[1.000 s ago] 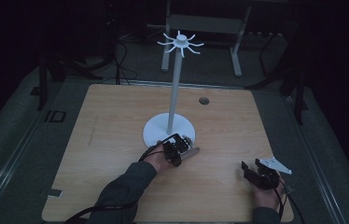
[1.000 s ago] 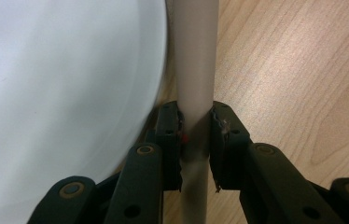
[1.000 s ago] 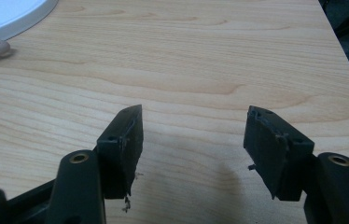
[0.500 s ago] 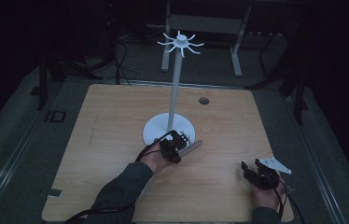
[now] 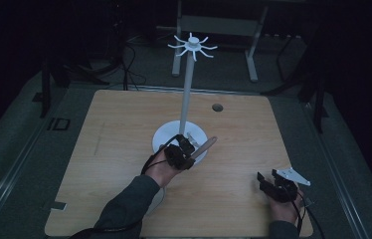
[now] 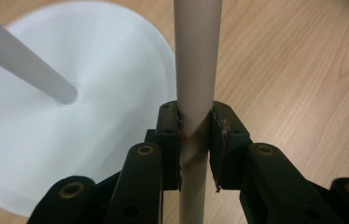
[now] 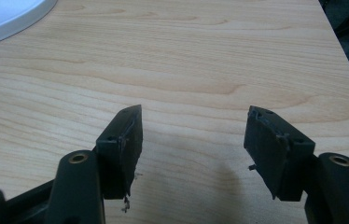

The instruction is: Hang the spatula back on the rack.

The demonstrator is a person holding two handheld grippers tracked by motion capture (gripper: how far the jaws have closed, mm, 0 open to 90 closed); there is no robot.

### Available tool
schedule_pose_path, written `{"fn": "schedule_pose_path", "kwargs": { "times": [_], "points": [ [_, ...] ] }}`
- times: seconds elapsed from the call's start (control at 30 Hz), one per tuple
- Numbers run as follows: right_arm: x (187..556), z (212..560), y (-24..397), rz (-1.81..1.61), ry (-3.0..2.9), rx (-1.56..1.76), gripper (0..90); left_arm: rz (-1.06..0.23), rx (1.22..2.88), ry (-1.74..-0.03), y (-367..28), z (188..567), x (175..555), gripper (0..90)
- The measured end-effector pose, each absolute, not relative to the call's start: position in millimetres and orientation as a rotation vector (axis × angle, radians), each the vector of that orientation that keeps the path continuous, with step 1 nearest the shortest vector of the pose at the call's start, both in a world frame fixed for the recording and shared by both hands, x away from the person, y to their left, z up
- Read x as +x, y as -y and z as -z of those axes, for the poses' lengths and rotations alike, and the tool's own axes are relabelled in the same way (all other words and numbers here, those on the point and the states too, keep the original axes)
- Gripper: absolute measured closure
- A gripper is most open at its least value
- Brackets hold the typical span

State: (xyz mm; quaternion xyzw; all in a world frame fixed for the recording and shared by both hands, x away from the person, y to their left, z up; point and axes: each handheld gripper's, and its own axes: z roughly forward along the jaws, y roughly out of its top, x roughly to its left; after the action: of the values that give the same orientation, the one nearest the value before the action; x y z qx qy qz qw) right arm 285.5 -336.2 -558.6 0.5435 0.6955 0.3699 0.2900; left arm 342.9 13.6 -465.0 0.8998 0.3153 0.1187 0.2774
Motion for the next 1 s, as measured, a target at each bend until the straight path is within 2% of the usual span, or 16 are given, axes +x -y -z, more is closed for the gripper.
{"fn": "schedule_pose_path", "kwargs": {
  "times": [0.7, 1.0],
  "points": [
    [285.8, 558.6, 335.9, -0.983, -1.858, 1.448, 36.7, -0.419, 2.235, -0.861, -22.4, 433.2, 333.2, 75.5],
    [285.8, 558.6, 336.0, -0.983, -1.858, 1.449, 36.5, -0.464, 2.171, -0.818, -22.8, 420.1, 327.3, 75.5]
  ]
}}
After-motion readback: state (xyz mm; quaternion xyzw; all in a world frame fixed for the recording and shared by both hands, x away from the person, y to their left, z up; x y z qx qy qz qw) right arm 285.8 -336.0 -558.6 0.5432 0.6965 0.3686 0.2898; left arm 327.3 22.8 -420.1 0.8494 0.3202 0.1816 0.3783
